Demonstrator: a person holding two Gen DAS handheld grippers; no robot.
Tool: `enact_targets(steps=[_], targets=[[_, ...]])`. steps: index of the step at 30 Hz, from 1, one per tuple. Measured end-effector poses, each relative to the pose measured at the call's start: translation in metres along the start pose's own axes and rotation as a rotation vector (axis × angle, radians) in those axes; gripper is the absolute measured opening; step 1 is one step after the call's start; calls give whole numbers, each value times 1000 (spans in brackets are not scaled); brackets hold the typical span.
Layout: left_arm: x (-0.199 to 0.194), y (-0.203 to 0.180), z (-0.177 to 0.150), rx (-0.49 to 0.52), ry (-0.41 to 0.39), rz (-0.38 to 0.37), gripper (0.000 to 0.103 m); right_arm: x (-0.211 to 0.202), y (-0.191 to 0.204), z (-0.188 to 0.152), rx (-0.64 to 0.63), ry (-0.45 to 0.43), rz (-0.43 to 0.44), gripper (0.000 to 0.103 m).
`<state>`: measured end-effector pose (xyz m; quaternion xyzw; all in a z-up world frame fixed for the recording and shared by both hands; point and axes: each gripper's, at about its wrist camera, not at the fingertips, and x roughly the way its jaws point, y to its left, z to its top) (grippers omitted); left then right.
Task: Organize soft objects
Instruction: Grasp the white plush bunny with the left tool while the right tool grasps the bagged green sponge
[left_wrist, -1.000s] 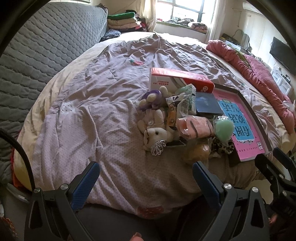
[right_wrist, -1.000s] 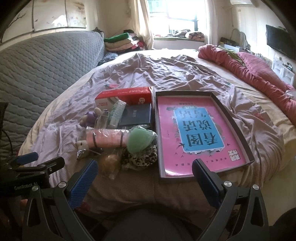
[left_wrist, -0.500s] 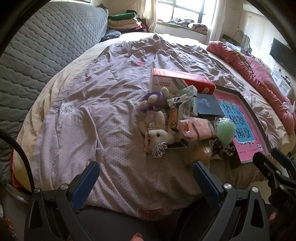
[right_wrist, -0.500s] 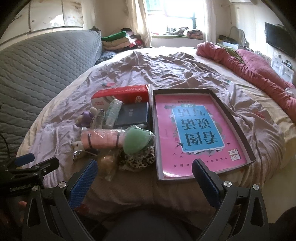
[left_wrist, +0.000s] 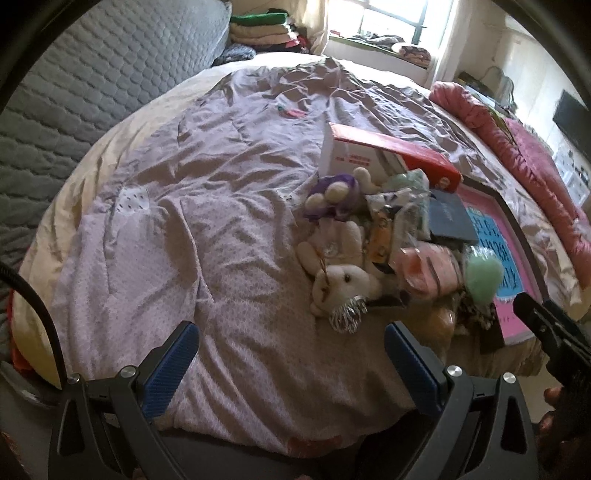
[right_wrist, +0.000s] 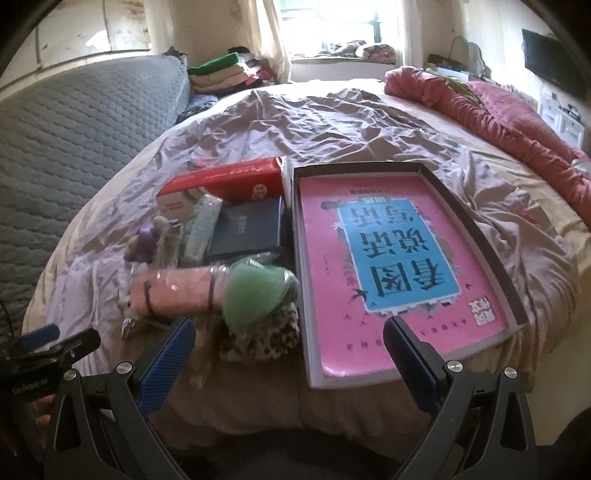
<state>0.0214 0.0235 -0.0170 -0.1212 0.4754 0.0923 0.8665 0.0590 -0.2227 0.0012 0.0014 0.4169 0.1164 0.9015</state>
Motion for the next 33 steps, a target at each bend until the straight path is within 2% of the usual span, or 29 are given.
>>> enact_targets(steps=[5,8,13,17,19,24,25,27,28,31,32,33], targets=[[16,7,12,-45,22,-59,101,17,2,10,27,5,22,102],[25,7,20,-50,26,-68,101,22,8,12,10,-7,10,102],[48,4,32,-70,57,-142,100,25,9,14,12,-9,14,101],[63,3,39,-80,80,-190,77,26,5,16,26,-13,17,100],[71,3,41,-93,104,-218,75,29,3,17,33,-5,20,99],[82,2,39,-102,131,-261,72,39,3,18,39,16,56,85],[83,2,39,-108,134,-276,71,41,4,17,39,25,67,77],[84,4,37,-124,137,-298,70,47,6,17,43,48,84,68],[86,5,37,-128,138,-306,69,49,7,17,41,52,86,67],[89,6,36,-142,142,-342,59,53,11,16,24,49,78,60],[90,7,36,-147,144,-360,52,54,11,16,21,47,77,57],[91,8,36,-149,150,-369,49,55,11,15,20,45,81,51]])
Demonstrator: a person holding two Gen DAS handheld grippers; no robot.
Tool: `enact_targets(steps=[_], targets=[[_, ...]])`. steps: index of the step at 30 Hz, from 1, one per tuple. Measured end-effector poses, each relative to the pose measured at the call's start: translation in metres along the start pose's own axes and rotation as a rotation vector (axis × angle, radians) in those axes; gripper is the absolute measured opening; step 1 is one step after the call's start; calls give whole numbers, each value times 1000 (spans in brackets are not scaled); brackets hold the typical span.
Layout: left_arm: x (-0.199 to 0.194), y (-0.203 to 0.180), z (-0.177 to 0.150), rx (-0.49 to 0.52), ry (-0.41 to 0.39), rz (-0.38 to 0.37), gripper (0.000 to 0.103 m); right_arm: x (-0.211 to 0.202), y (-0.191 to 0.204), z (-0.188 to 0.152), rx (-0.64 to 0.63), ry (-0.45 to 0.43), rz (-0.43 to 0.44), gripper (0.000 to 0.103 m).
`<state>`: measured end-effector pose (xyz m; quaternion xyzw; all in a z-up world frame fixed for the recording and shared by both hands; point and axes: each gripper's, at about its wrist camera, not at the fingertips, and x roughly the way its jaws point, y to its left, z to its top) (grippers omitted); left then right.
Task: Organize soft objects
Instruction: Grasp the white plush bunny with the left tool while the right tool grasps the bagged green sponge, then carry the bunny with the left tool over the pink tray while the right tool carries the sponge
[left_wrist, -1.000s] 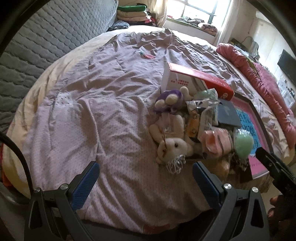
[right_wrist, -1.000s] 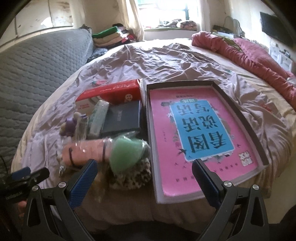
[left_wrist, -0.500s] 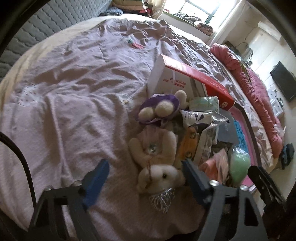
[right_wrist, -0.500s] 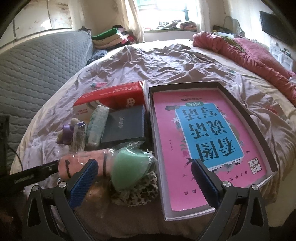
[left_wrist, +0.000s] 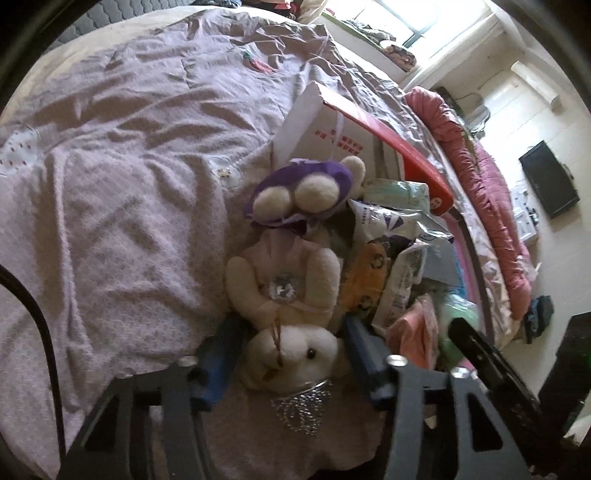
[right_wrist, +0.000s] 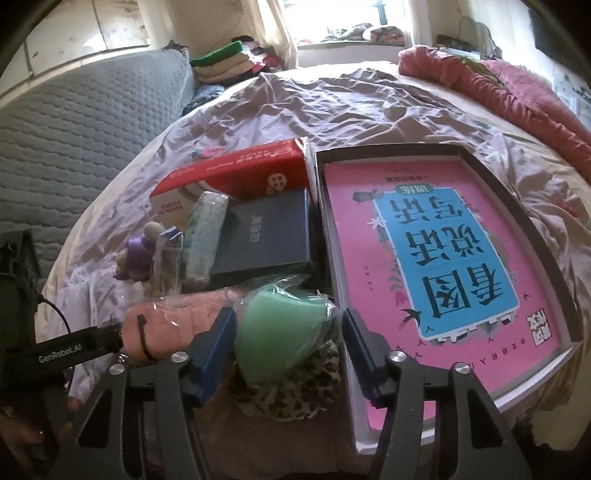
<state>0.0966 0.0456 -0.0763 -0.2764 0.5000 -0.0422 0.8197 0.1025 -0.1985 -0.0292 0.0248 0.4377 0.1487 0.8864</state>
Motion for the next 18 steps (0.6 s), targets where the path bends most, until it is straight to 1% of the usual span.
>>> enact_targets(steps=[1,3,7,11,16,18], targets=[[1,1,-1,-4,6,-5,47,0,0,0,-2,-2,3,48],[0,5,-2,-16,2,-35,43,-4,0,-2,-11,-12,1,47],[-6,11,-4,-33,-16,-84,41,-15,-1,-4,-16,-36,4,47],[-20,9,-8,-19,-51,-64,40,-26,-4,-4,-8,-54,10,47],[-48,5,-19,-15,-77,-57,40,-38,-3,-3,-19,-77,17,47],[-60,-2,-23,10,-99,-24,40,-43,-4,-3,-14,-86,24,47]])
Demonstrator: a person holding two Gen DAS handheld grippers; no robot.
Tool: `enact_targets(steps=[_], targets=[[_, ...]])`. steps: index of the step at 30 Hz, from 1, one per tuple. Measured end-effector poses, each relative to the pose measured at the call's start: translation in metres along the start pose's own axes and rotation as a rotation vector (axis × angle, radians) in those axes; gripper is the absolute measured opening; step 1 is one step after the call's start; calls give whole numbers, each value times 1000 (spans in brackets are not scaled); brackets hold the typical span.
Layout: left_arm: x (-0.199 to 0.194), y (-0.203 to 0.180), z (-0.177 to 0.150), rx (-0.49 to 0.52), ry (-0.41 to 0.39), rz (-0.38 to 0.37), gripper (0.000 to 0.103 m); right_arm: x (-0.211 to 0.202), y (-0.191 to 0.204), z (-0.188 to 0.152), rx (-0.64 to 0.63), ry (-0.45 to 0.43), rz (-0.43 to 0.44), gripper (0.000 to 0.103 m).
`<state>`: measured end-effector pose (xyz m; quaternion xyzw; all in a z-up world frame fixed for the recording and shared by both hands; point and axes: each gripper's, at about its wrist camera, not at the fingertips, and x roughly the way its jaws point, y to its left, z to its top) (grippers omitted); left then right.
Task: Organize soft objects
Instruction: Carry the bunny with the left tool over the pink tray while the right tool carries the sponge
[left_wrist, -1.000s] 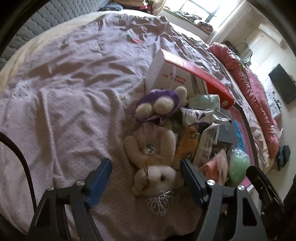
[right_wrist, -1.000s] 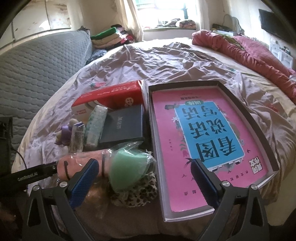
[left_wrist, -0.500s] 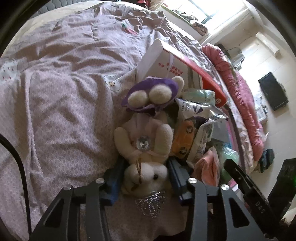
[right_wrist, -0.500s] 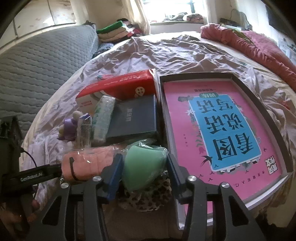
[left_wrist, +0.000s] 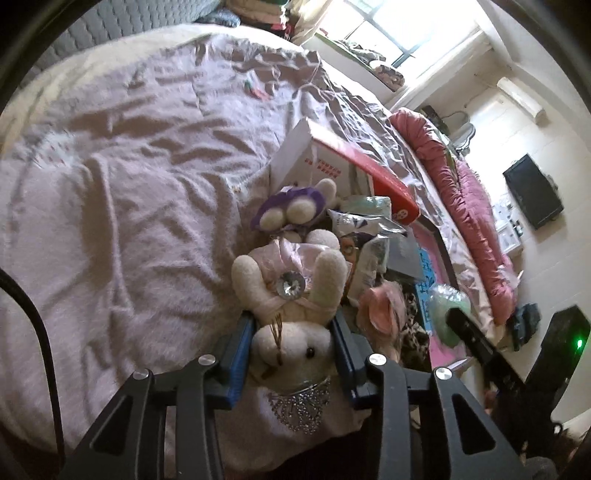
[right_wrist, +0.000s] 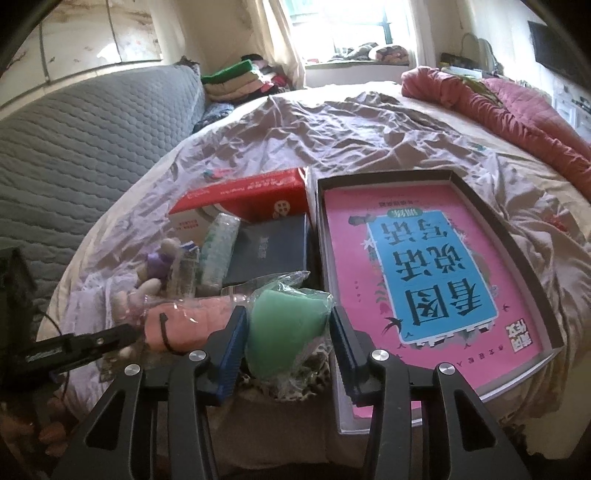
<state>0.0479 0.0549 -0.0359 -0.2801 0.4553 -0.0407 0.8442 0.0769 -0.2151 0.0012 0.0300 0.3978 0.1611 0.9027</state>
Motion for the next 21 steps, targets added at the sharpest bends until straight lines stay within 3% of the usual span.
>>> enact_targets(steps=[3,12,21], targets=[[-15,-10,-4,32,-49,42,40,-5,-1,1,9,-12,8,47],[-48,-42,-9,112,-123,65,40,-30,-10,2,24,-67,10,47],[-53,-81,-13,177,-126,47,40,-53,-33,5,78,-102,-1,47]])
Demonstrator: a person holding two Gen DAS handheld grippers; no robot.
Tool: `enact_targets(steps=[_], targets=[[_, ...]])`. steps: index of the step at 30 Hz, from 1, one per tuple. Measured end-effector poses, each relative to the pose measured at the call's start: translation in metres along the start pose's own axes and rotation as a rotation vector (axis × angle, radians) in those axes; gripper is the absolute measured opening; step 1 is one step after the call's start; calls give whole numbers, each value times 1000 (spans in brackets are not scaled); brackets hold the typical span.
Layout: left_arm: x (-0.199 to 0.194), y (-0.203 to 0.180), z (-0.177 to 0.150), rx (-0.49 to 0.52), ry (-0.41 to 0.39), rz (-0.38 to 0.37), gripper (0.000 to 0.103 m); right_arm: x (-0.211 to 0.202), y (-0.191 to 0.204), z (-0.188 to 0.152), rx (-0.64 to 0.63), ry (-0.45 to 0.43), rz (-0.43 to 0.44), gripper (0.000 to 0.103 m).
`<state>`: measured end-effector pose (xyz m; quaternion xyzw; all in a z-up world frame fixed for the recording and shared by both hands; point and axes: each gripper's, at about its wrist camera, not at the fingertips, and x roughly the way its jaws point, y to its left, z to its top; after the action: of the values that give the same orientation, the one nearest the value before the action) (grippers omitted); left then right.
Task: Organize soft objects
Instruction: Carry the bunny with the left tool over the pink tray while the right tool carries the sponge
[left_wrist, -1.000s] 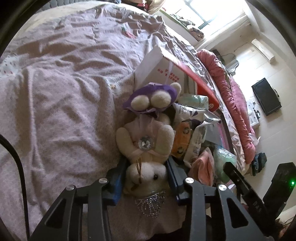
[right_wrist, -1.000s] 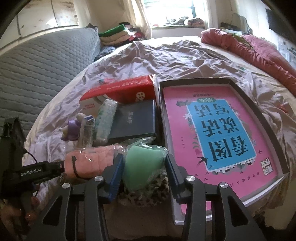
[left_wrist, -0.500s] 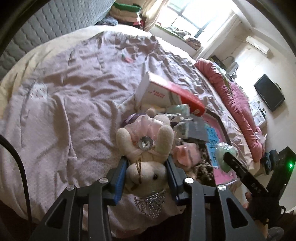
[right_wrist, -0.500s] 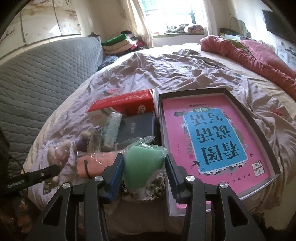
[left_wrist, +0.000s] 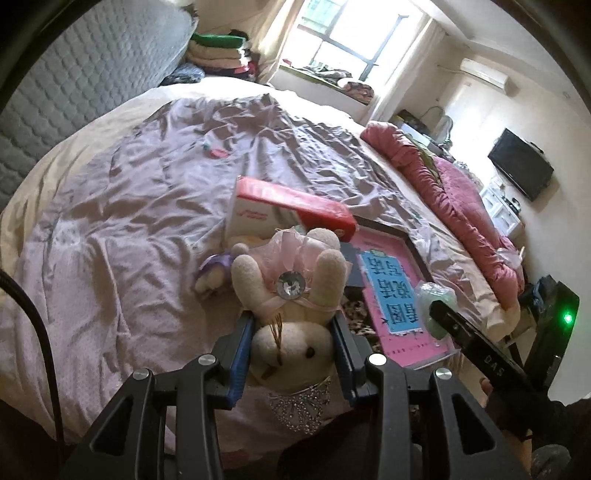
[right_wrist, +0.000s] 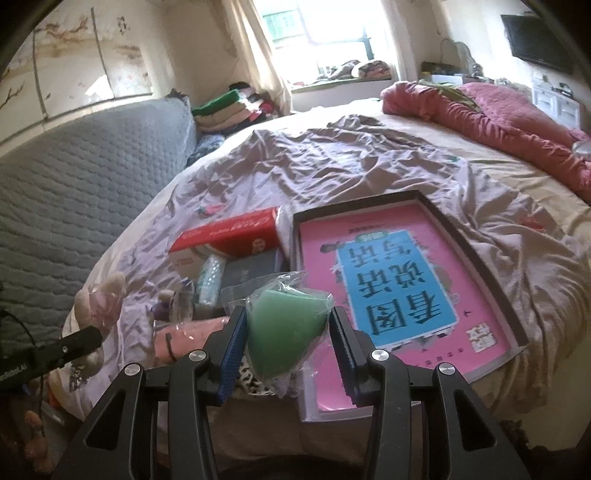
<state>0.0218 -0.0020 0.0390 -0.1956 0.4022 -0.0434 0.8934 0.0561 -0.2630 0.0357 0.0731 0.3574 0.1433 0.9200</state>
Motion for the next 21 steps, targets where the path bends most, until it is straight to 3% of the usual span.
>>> enact_targets(steps=[21], targets=[[36,-116,2,176,41,-56,40,-32,-72,16,117,-95,-72,46]])
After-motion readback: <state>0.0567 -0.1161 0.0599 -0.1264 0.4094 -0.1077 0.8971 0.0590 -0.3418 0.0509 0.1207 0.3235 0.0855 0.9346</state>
